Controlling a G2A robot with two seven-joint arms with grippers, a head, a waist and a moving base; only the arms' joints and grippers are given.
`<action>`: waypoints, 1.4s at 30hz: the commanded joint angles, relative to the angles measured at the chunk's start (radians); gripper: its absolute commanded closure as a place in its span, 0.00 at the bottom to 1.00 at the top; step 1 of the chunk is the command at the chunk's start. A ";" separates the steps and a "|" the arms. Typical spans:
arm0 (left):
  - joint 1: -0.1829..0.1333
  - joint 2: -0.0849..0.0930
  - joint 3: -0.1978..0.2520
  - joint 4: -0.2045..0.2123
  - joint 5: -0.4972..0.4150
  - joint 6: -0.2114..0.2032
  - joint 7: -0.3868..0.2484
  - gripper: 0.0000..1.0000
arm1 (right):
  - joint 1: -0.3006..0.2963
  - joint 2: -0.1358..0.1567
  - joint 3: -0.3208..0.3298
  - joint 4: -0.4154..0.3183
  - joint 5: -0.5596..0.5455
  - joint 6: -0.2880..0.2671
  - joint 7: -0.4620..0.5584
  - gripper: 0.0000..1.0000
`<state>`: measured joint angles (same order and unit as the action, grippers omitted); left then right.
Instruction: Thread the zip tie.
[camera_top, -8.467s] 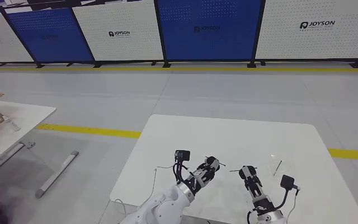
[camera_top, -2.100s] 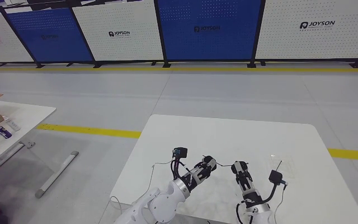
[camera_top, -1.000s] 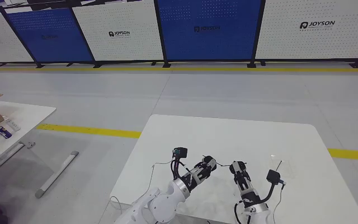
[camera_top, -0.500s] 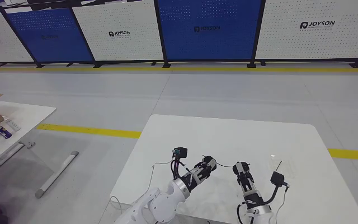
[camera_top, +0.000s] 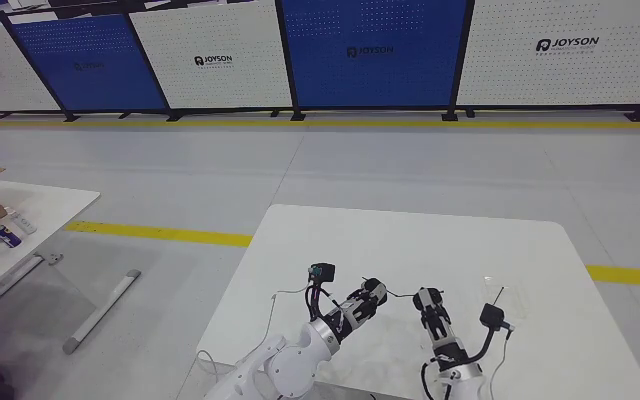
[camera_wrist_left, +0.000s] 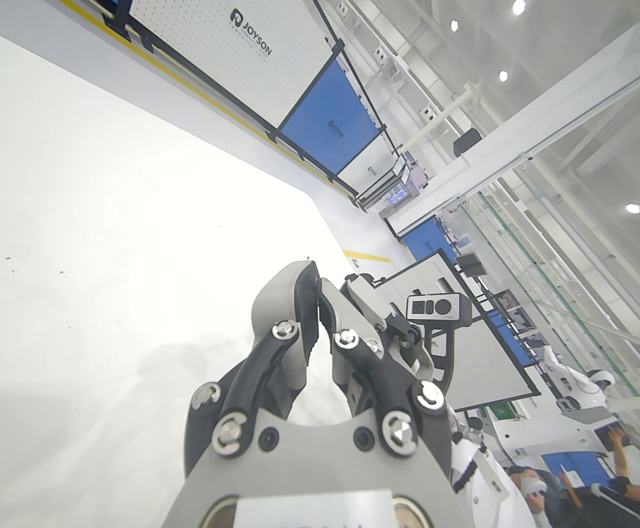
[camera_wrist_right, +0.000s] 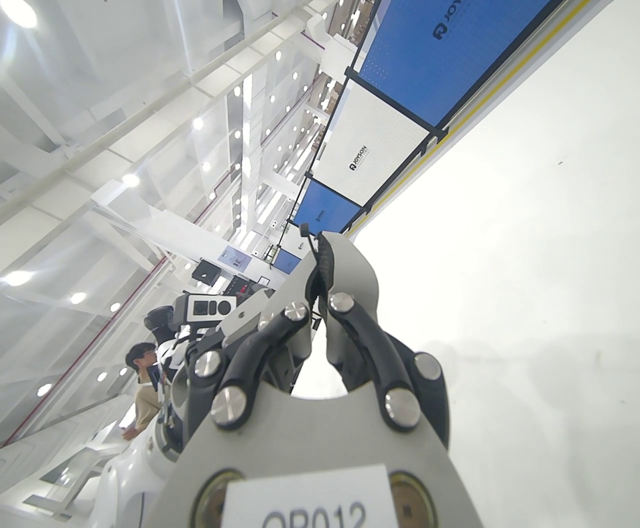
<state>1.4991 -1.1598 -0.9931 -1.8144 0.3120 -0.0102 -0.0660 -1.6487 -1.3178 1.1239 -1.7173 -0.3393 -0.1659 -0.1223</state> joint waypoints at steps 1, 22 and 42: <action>0.000 0.000 0.000 0.000 0.000 0.000 0.000 1.00 | 0.003 -0.001 -0.003 0.002 -0.002 0.003 0.001 1.00; 0.000 0.000 0.000 0.000 0.000 0.000 0.000 1.00 | 0.007 -0.006 -0.010 0.009 -0.012 0.006 -0.001 1.00; 0.009 -0.014 -0.009 0.031 -0.182 -0.076 0.022 1.00 | 0.022 -0.016 -0.019 0.015 0.033 0.004 -0.001 1.00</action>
<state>1.5080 -1.1732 -1.0049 -1.7837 0.1250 -0.0847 -0.0432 -1.6311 -1.3329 1.1097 -1.7051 -0.3013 -0.1698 -0.1253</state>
